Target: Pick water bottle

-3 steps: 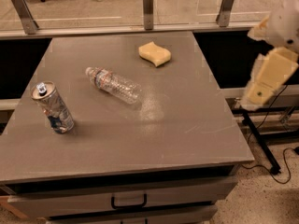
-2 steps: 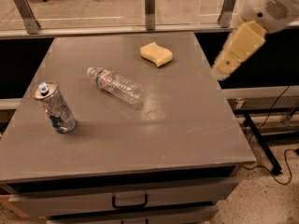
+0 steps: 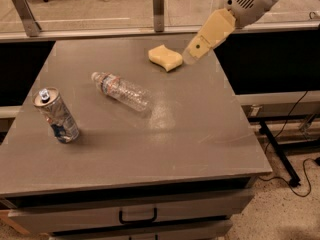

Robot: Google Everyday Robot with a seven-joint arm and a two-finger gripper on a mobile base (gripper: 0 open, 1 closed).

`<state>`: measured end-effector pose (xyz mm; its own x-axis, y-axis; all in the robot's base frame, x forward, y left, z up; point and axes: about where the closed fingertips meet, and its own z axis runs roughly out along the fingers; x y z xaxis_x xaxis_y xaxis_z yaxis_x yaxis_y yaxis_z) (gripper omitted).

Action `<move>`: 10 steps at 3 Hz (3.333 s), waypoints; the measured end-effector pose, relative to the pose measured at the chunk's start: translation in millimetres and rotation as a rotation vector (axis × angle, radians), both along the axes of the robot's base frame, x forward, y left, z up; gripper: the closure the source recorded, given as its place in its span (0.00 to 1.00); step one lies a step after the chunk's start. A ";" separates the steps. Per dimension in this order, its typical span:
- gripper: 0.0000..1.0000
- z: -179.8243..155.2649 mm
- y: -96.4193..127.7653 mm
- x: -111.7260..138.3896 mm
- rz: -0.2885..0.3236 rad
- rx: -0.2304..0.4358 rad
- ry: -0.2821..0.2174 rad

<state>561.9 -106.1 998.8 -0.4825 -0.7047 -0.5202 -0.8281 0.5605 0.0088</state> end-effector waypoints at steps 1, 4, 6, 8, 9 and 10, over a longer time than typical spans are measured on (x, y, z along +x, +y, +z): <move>0.00 -6.0 5.7 1.1 -0.008 -0.011 0.013; 0.00 -91.1 125.6 -10.8 0.122 -0.064 0.165; 0.00 -130.8 175.0 24.4 0.157 -0.139 0.137; 0.00 -161.4 204.4 65.1 0.103 -0.168 0.096; 0.18 -183.3 213.8 68.6 0.117 -0.204 0.118; 0.41 -189.1 215.2 68.1 0.123 -0.207 0.138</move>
Offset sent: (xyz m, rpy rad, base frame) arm -0.0046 0.0764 -0.0882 0.0029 0.2006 0.0287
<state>630.1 109.1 809.8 -0.4431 -0.8468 -0.2942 -0.8890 0.4574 0.0224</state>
